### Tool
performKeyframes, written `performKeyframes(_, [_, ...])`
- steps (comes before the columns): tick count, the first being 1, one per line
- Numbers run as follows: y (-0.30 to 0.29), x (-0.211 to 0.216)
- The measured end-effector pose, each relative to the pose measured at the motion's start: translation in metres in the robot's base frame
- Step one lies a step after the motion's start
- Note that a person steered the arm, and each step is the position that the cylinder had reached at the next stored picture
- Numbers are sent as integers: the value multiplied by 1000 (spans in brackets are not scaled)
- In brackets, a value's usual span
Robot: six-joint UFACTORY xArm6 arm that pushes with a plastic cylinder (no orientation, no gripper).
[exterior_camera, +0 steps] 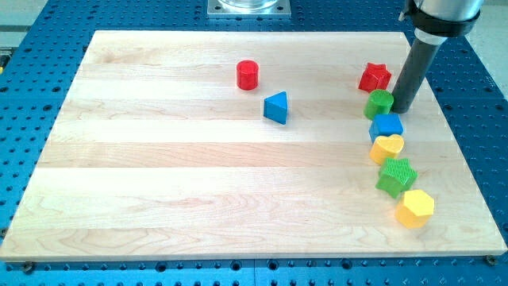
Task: Slide your arm horizontally to the red circle
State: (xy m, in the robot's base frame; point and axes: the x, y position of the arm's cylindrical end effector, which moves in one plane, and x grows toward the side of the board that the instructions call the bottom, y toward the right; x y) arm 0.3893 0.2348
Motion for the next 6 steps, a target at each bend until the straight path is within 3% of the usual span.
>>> performKeyframes(1, [44, -62])
performKeyframes(2, [28, -147])
performKeyframes(3, [-39, -189])
performKeyframes(4, [-138, -194])
performKeyframes(6, [-278, -118])
